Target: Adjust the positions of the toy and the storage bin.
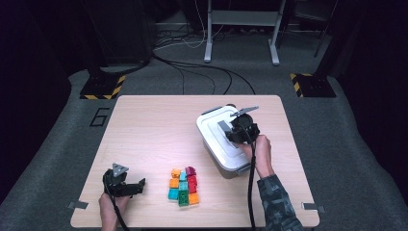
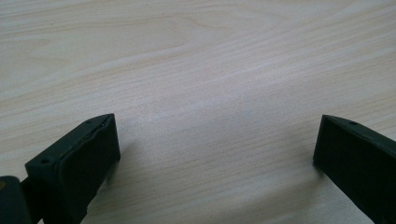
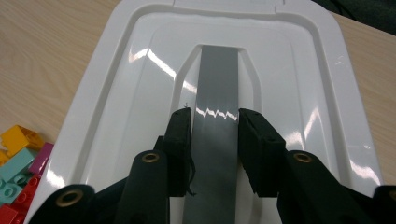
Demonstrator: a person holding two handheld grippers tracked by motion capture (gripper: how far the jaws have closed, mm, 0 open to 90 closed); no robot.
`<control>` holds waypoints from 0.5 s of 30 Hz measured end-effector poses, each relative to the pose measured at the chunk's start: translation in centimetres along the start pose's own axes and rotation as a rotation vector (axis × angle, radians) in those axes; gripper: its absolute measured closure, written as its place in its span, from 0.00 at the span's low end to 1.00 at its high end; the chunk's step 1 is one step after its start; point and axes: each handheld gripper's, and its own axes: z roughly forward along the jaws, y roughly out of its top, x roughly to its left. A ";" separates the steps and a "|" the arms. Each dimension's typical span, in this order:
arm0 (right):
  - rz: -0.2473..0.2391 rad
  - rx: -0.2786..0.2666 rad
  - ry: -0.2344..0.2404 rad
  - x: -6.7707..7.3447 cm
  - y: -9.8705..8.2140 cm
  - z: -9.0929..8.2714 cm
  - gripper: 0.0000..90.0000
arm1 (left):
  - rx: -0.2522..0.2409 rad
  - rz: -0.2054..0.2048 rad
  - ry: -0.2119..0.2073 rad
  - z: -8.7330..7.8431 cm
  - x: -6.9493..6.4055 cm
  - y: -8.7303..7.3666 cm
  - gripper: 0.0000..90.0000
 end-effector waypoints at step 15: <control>-0.042 -0.012 0.046 -0.5 0.5 0.6 0.74 | 0.000 -0.001 0.000 0.0 0.0 0.0 0.00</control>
